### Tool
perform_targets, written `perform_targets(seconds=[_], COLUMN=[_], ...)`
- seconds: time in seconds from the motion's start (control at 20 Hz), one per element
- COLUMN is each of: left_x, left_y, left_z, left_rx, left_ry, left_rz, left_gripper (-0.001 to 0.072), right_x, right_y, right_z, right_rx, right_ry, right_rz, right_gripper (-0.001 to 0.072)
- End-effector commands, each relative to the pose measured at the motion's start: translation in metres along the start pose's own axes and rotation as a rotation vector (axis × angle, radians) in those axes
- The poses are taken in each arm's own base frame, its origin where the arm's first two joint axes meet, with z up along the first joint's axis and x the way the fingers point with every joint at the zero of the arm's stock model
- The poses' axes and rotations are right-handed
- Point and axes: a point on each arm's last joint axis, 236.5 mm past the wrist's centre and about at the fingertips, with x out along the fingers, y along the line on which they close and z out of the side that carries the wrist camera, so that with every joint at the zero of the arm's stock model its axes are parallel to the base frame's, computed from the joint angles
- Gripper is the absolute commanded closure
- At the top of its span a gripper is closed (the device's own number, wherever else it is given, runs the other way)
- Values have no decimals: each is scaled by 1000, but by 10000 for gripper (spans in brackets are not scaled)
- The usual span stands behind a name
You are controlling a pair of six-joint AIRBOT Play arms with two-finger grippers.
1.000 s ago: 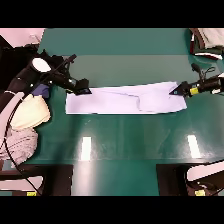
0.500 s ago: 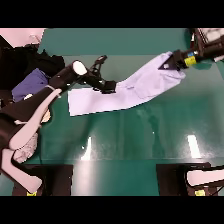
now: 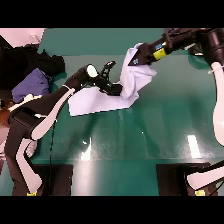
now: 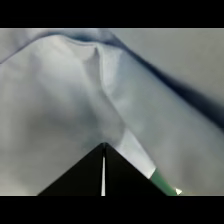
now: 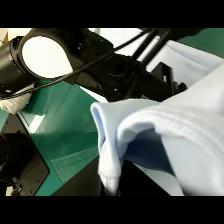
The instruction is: Fold the shirts.
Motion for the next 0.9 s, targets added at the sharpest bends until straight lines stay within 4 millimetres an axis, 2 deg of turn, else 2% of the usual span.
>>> perform_targets(seconds=[0.0,0.1,0.2,0.35,0.45,0.55,0.65,0.7,0.8,0.85], left_x=[-5,-26,-64,-141,-196,-243,-282,-298,-318,-322], left_y=[17,38,64,94,107,116,123,125,128,127], left_z=[-1,-2,7,25,29,25,21,21,20,20], left_rx=[12,11,13,-1,3,-4,-25,-35,-46,-46], left_ry=[19,44,31,-46,-95,-126,-165,-190,-224,-229], left_rz=[41,84,148,223,253,275,298,309,324,326], left_gripper=[688,688,688,688,687,687,687,687,686,686], right_x=[23,29,38,60,80,107,137,156,196,216], right_y=[10,10,10,10,16,23,32,39,59,72], right_z=[1,4,3,2,3,4,6,8,10,11], right_rx=[-14,-18,-17,-34,-55,-71,-115,-145,-198,-230], right_ry=[0,-7,2,32,52,52,35,15,-34,-66], right_rz=[12,12,18,32,48,60,80,90,138,171], right_gripper=[699,699,699,699,699,699,698,697,681,526])
